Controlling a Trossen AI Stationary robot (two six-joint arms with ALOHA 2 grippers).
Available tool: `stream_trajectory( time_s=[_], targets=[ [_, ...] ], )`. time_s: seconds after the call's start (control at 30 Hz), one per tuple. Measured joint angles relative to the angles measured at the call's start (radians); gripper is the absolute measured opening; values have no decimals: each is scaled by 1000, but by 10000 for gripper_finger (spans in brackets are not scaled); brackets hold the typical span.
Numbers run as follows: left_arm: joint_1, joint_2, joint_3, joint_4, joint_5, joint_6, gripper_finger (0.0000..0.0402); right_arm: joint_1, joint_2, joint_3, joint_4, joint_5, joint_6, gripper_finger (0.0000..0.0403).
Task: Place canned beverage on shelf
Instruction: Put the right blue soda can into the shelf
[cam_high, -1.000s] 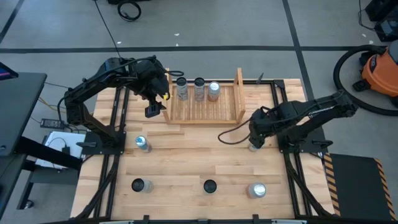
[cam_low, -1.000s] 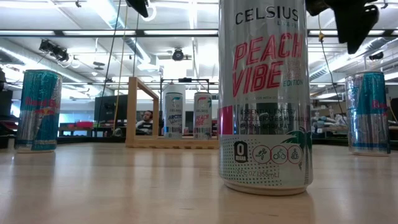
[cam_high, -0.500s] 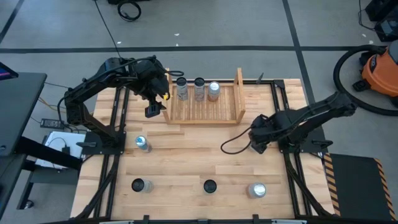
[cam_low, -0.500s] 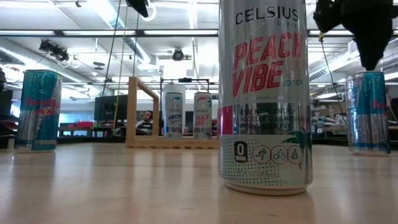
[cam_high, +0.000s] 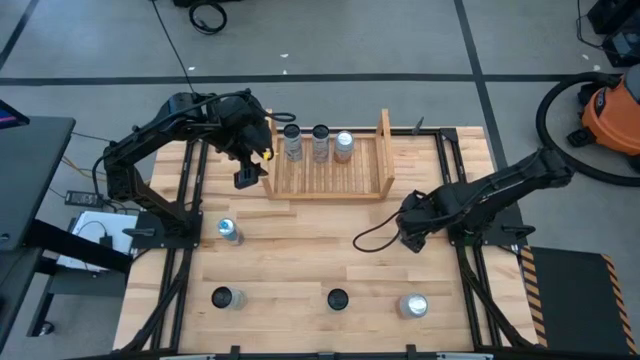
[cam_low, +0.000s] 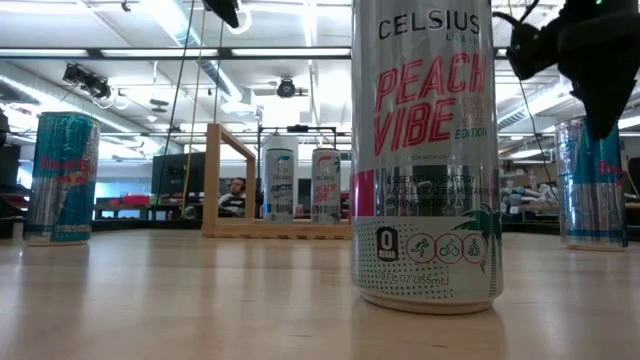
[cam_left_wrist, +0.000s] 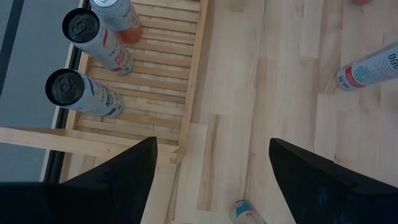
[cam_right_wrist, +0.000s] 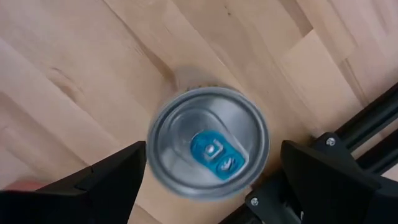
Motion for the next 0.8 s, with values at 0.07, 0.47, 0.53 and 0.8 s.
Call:
stream_trajectory(
  time_s=[0.07, 0.47, 0.53, 0.8],
  targets=[
    [0, 0, 0, 0, 0, -1, 311, -8, 0, -13, 9, 4, 0, 378],
    [0, 0, 0, 1, 0, -5, 311, -41, 0, -17, 51, -4, -51, 301],
    [0, 0, 0, 1, 0, -5, 311, -48, 0, -17, 50, -25, -59, 278],
    [0, 0, 0, 7, 0, -5, 311, -84, 1, -7, 46, -78, -77, 245]
  ],
)
